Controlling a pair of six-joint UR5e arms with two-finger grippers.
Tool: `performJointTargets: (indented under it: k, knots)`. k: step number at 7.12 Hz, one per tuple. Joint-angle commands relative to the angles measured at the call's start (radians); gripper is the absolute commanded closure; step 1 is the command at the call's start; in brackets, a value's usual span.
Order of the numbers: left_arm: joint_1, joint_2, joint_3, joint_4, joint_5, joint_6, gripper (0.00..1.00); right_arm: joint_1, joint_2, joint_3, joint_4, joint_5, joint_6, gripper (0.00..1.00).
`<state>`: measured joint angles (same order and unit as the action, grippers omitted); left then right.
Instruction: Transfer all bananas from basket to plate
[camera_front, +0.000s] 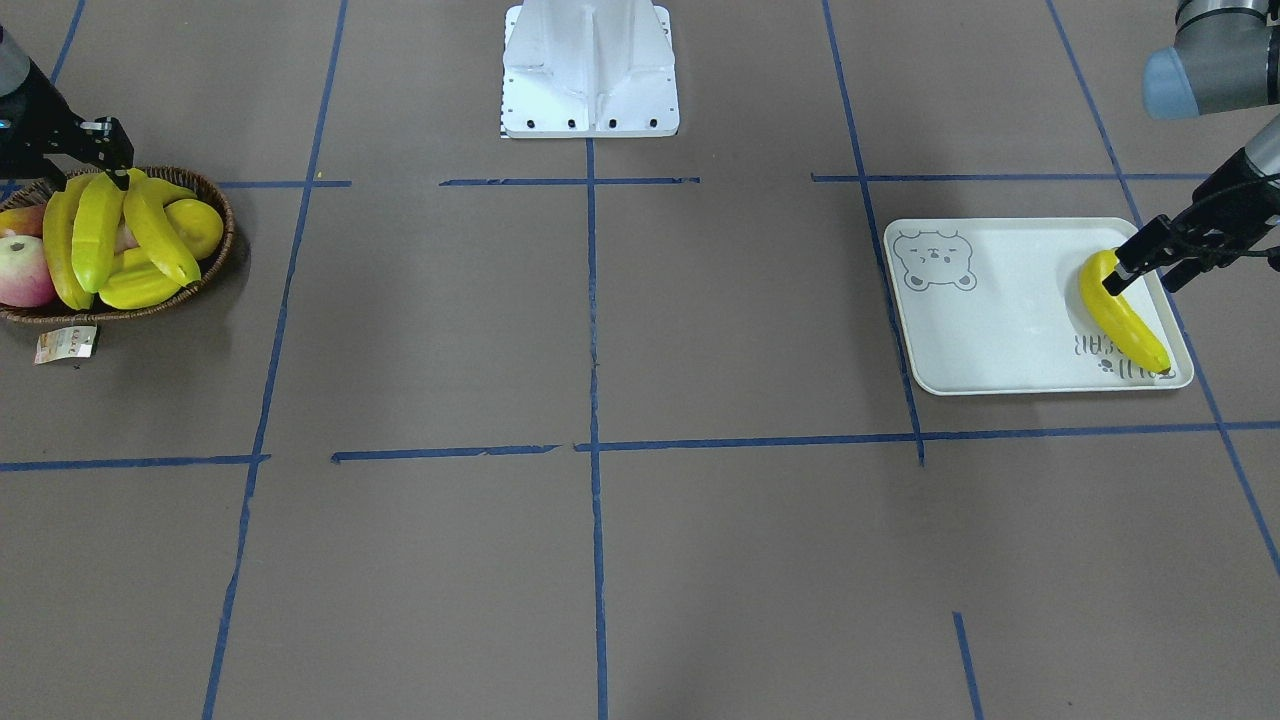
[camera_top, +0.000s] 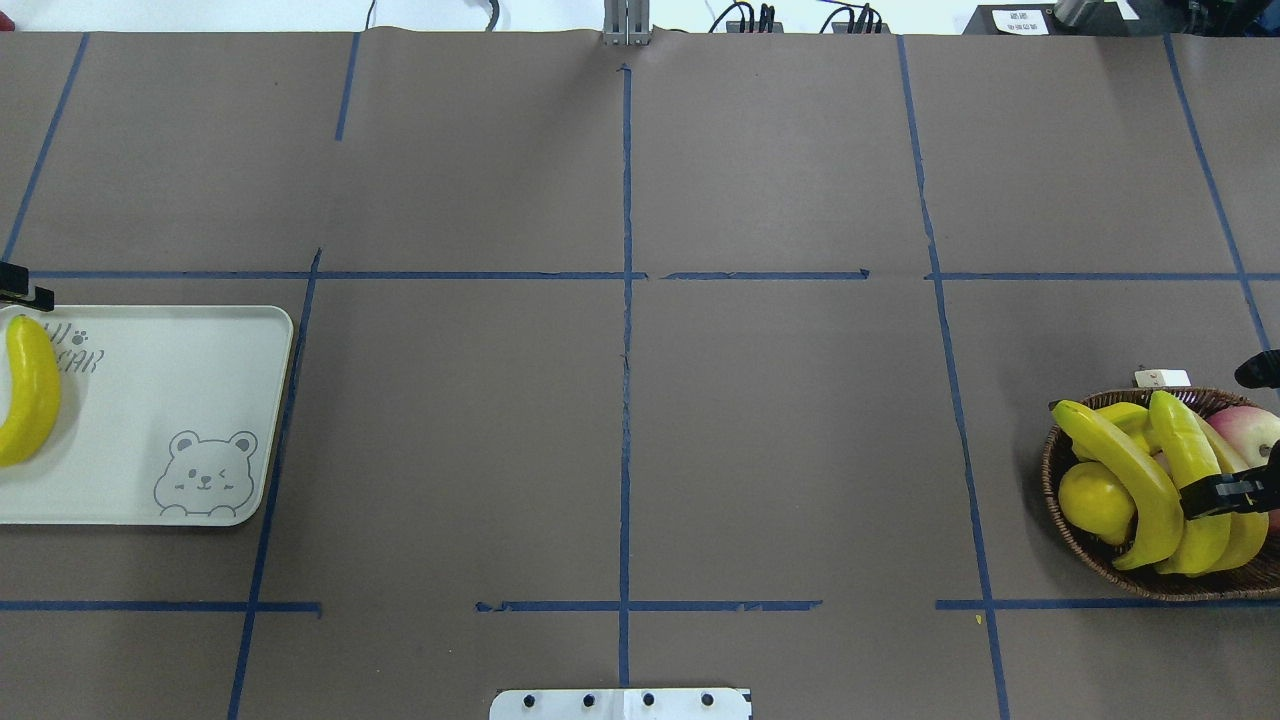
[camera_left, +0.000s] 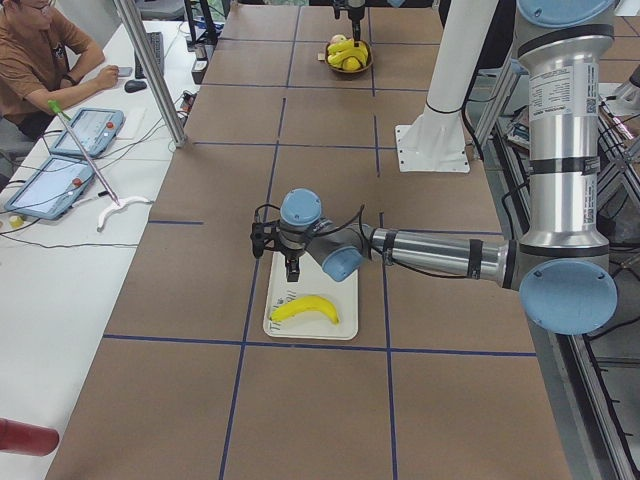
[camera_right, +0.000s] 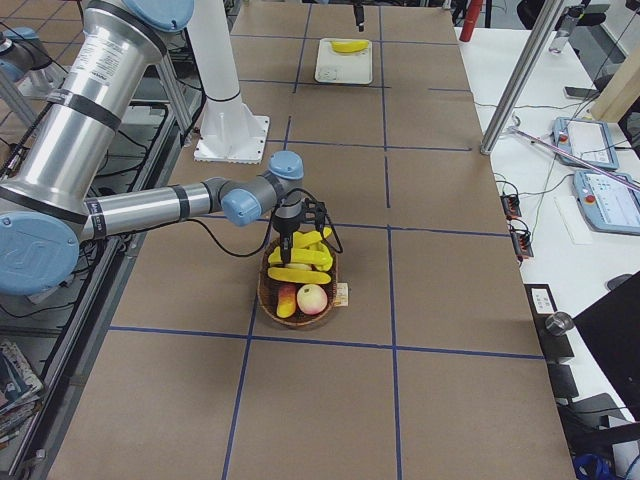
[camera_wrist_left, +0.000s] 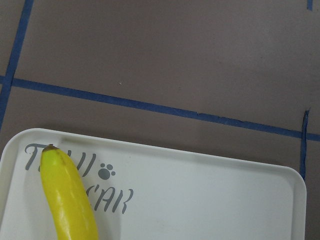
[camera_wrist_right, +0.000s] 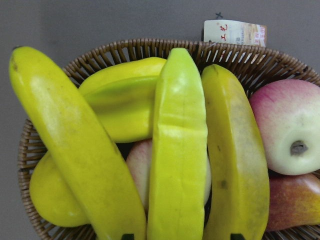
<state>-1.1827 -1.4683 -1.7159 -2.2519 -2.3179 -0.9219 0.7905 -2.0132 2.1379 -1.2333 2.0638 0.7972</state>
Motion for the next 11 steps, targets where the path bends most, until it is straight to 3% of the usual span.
performJointTargets:
  k: [1,4,7,9,11]
  knots:
    - [0.000,0.000,-0.001,0.000,0.000,0.002,0.01,0.000,0.004,-0.015,0.000,0.001,-0.007,0.41]
    - [0.000,-0.001,-0.001,-0.002,0.000,0.006,0.01,0.000,0.007,-0.021,0.000,0.001,-0.007,0.61]
    - [0.000,-0.001,-0.001,-0.003,0.000,0.008,0.01,0.030,0.004,-0.007,0.002,0.015,-0.019,0.96]
    - [0.000,-0.003,-0.001,-0.003,0.000,0.008,0.01,0.189,-0.013,-0.009,-0.015,0.172,-0.218,1.00]
    - [0.000,-0.006,-0.002,-0.003,0.000,0.003,0.01,0.298,-0.028,-0.006,-0.017,0.305,-0.268,1.00]
